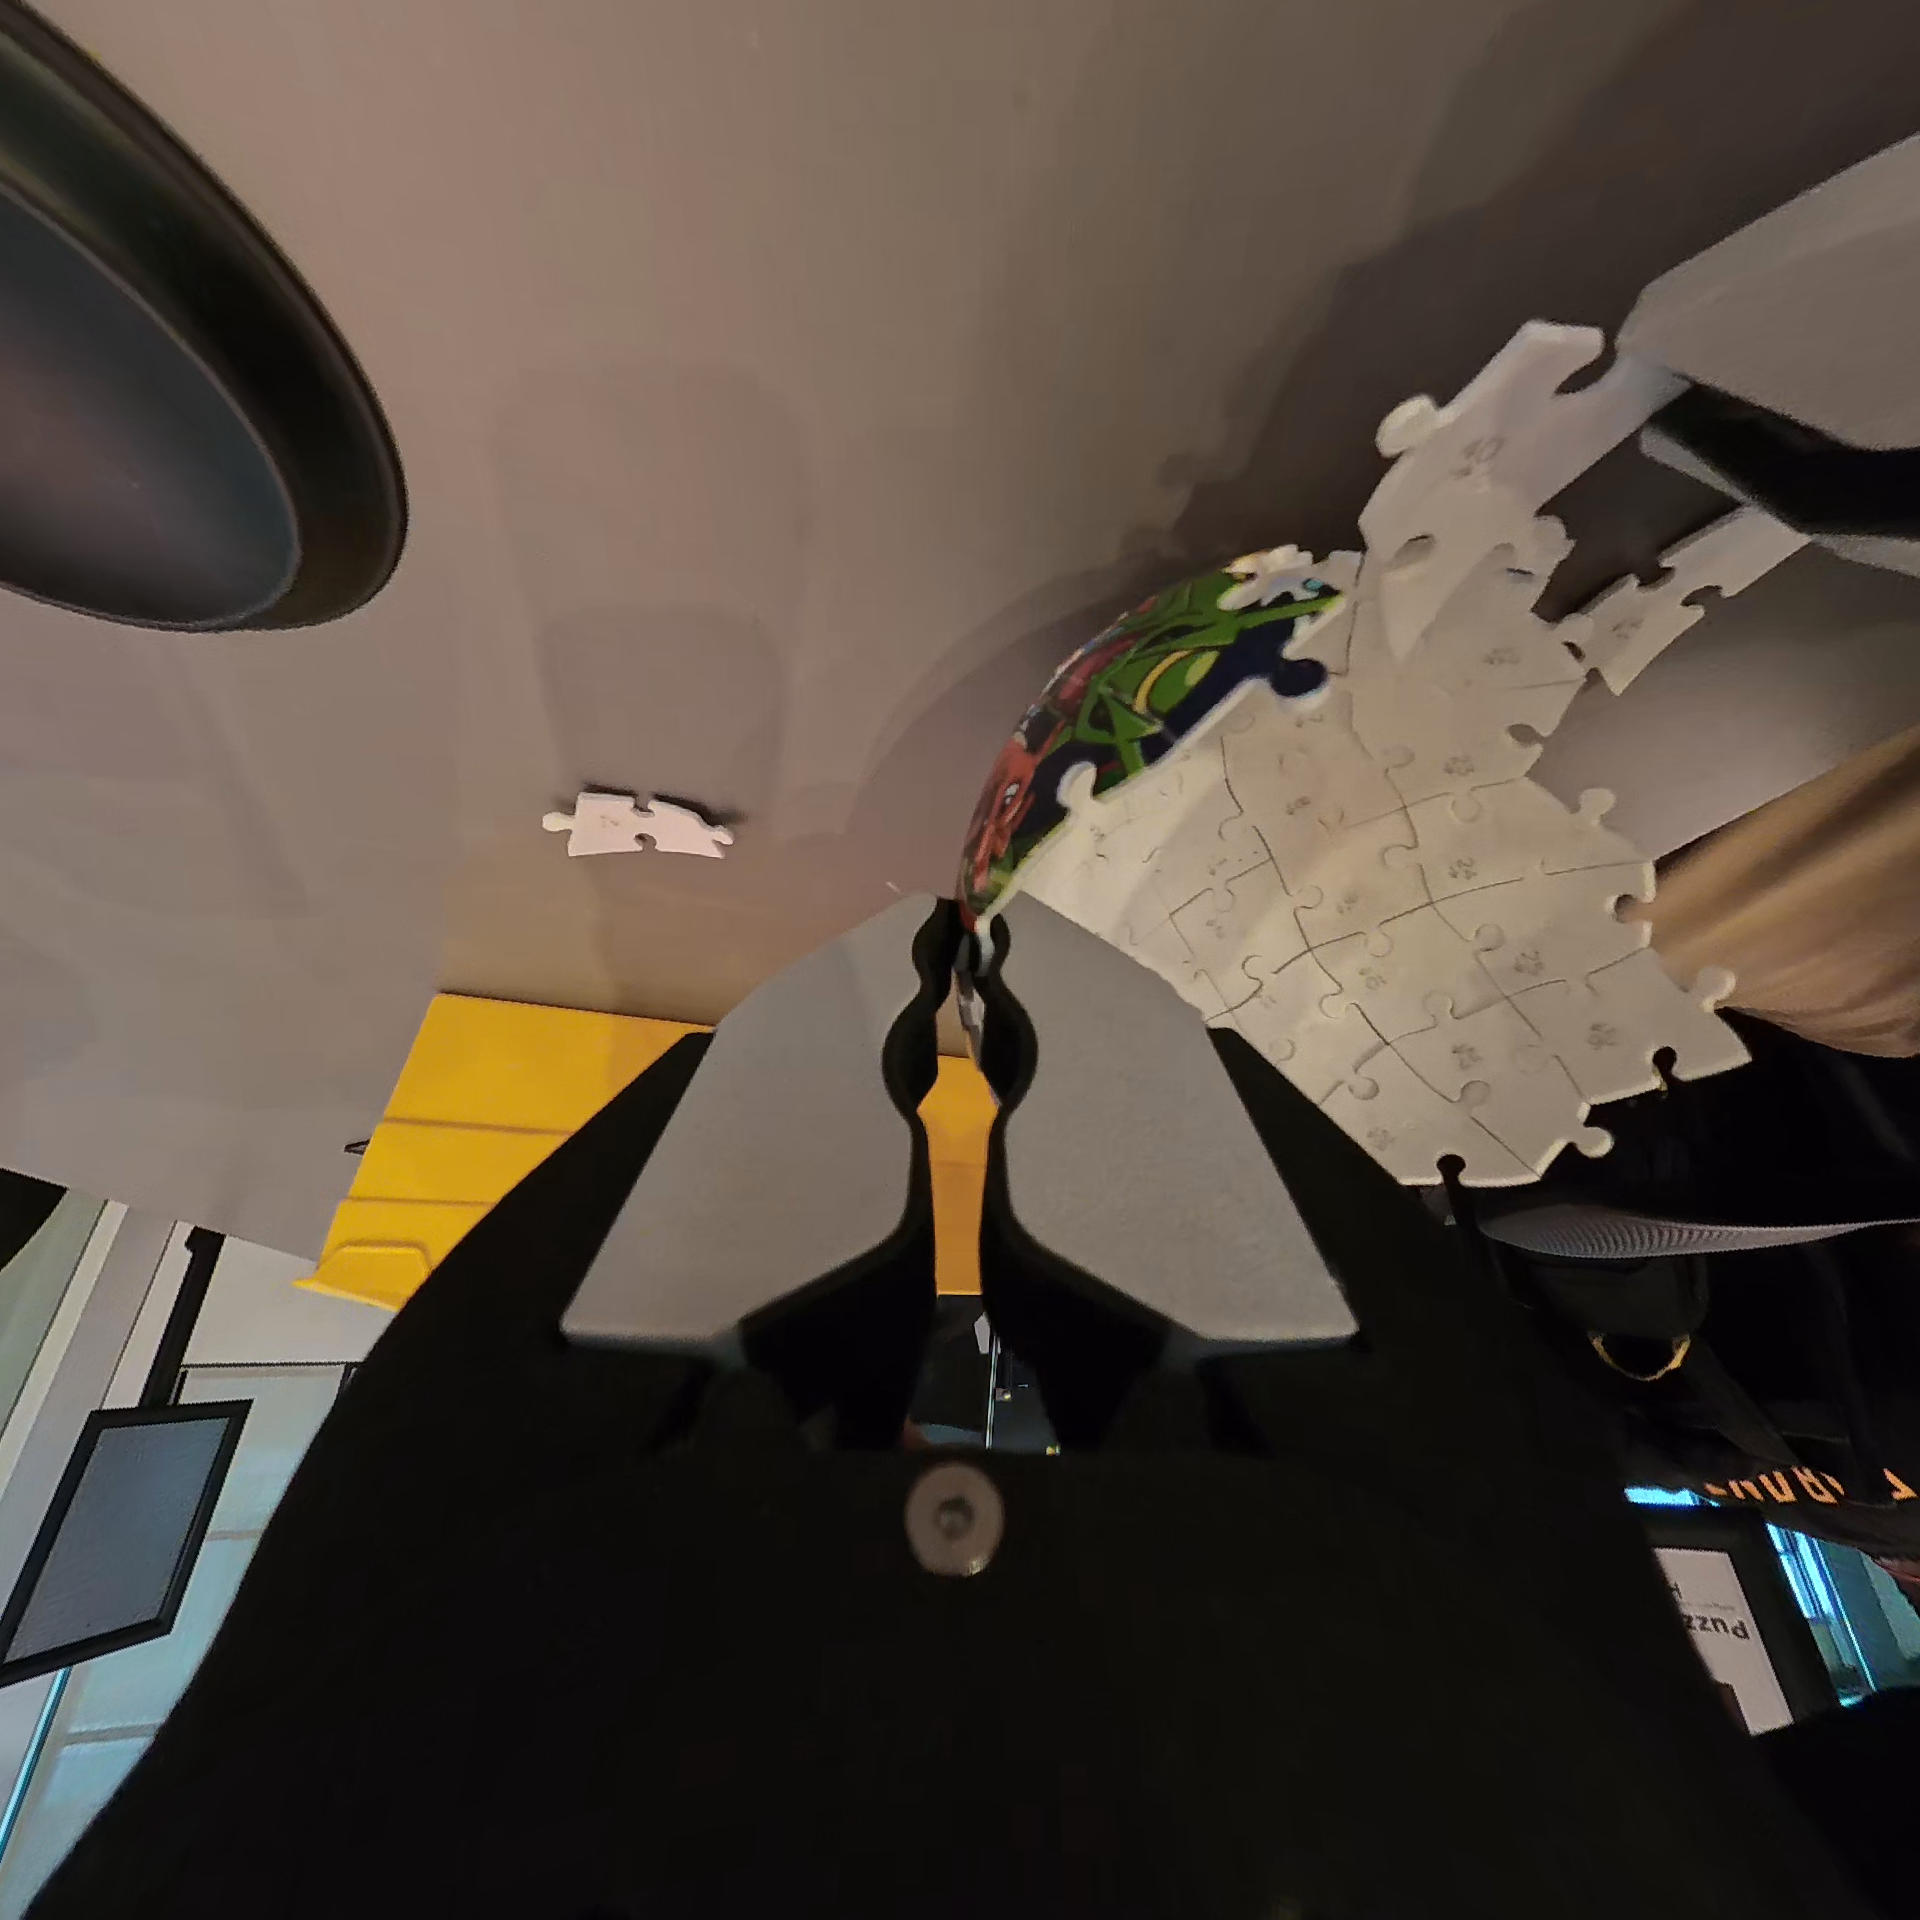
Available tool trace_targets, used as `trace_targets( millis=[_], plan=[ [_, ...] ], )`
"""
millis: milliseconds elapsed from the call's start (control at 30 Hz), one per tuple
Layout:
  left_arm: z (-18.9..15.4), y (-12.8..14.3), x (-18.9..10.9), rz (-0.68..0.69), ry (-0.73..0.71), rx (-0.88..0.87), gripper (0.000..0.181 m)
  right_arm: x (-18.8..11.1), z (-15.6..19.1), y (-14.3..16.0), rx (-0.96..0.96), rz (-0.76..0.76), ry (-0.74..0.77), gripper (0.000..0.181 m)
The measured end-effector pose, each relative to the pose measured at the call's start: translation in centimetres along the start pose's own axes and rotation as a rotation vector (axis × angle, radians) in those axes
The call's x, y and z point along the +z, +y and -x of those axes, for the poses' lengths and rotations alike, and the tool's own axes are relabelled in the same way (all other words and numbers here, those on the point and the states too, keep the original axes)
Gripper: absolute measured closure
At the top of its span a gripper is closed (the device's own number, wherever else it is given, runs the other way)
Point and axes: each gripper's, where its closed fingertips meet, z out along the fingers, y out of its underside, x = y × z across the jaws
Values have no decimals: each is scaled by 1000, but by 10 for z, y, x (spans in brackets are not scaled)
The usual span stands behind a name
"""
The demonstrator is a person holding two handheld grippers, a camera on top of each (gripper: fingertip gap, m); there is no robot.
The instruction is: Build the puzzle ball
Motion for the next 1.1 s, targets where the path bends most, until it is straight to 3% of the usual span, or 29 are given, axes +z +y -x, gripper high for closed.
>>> trace_targets(
  millis=[467, 800, 1100],
  plan=[
    [-1, -3, -1, 0, -3, 3, 179, 7, -6, 31, 91, 136, 22, 174],
    [-2, -3, -1, -2, -3, 3, 179, 3, -4, 19, 145, 70, 9, 174],
    [-2, -3, -1, 1, -4, 3, 179, 12, 6, 33, 155, 136, -42, 173]
  ],
)
